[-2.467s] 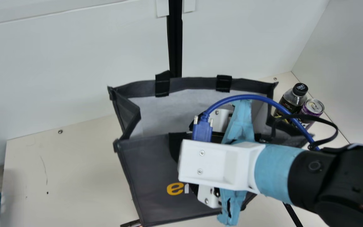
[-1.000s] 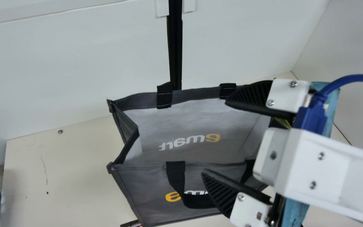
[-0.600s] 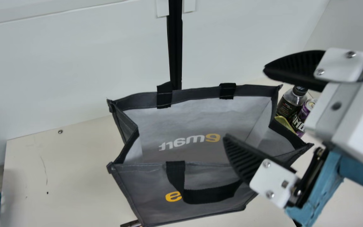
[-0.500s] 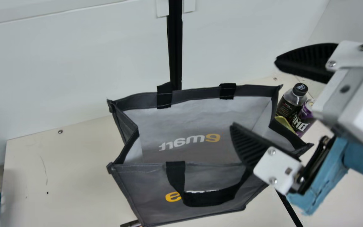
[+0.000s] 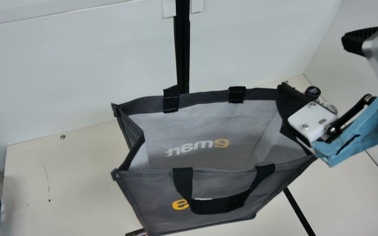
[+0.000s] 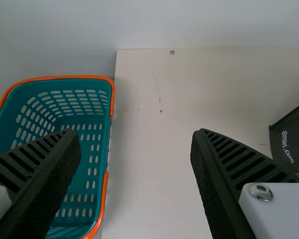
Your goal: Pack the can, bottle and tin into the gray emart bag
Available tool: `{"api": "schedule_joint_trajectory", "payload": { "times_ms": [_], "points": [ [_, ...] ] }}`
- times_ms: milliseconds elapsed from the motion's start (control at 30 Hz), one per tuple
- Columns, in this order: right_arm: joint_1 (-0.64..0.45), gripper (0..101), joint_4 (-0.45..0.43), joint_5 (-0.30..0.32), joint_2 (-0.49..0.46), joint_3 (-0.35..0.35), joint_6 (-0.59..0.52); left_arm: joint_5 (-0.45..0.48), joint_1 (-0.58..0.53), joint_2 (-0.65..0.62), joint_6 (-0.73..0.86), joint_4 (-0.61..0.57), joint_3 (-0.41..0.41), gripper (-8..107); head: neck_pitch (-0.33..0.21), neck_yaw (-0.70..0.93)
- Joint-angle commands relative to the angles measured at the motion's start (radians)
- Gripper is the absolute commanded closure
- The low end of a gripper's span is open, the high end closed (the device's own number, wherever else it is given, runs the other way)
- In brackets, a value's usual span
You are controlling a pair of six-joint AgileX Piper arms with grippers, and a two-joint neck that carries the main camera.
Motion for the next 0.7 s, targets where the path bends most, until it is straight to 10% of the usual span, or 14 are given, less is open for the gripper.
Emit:
{"api": "schedule_joint_trajectory", "payload": {
  "times_ms": [0,667],
  "points": [
    [-0.046,10,-0.001,0.000,0.002,0.004,0.013,0.000,0.000,0.000,0.000,0.000,0.000,9,-0.024,-0.001],
    [-0.373,10,0.060,0.000,-0.005,0.124,0.069,0.000,0.000,0.000,0.000,0.000,0.000,9,-0.024,-0.001]
  ]
}}
